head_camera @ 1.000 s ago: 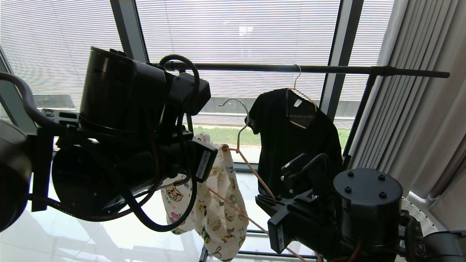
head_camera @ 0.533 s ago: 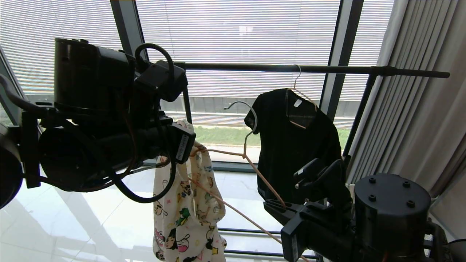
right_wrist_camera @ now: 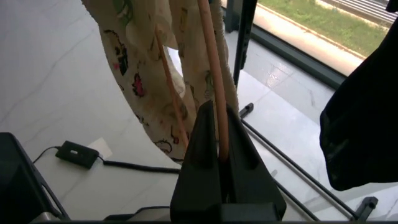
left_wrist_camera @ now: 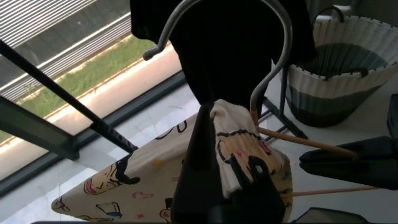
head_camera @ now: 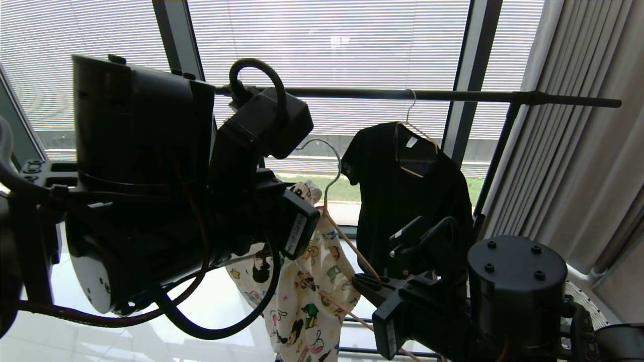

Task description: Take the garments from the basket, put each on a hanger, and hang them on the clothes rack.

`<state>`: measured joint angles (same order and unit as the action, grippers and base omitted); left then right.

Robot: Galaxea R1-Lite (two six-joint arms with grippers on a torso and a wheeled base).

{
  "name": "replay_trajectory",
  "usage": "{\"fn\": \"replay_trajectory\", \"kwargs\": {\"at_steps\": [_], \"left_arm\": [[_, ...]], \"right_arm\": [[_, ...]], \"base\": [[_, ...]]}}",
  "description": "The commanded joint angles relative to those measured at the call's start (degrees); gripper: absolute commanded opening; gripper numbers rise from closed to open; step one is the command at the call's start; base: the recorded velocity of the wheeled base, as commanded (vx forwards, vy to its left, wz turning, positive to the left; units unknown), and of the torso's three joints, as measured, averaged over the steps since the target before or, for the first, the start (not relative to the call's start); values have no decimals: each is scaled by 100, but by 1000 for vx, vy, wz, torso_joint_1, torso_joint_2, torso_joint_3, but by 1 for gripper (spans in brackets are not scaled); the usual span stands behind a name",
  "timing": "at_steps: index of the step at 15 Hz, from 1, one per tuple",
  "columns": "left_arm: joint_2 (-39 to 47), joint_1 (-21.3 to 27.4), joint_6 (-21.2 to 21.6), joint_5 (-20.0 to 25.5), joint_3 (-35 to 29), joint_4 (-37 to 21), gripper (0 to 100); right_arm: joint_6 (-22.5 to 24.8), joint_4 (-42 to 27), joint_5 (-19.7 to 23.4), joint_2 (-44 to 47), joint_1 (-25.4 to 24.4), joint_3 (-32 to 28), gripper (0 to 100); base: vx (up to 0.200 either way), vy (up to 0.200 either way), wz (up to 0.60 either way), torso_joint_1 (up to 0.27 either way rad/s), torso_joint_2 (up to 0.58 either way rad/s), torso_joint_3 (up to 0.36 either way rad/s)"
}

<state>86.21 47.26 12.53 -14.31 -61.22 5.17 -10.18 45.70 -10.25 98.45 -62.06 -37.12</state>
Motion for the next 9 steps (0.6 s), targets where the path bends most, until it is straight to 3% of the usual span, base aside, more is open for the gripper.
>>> {"fn": "replay_trajectory", "kwargs": {"at_steps": [1,2,3,9], "left_arm": [[-69,20,12,7,58,2,0],[-140,11,21,16,84,-7,0],[-175,-7,21,16,137,-7,100],[-465,-138,39,-1,251,-16,100]], "right_arm": [[-10,0,-29,43,19,3,0],[-10,0,-29,34,28,3,0],[-10,9,-38,25,36,3,0],[157,264,-267,25,54,21,0]], "base": [[0,0,0,0,0,0],[0,0,0,0,0,0],[0,0,0,0,0,0],[0,0,0,0,0,0]]}}
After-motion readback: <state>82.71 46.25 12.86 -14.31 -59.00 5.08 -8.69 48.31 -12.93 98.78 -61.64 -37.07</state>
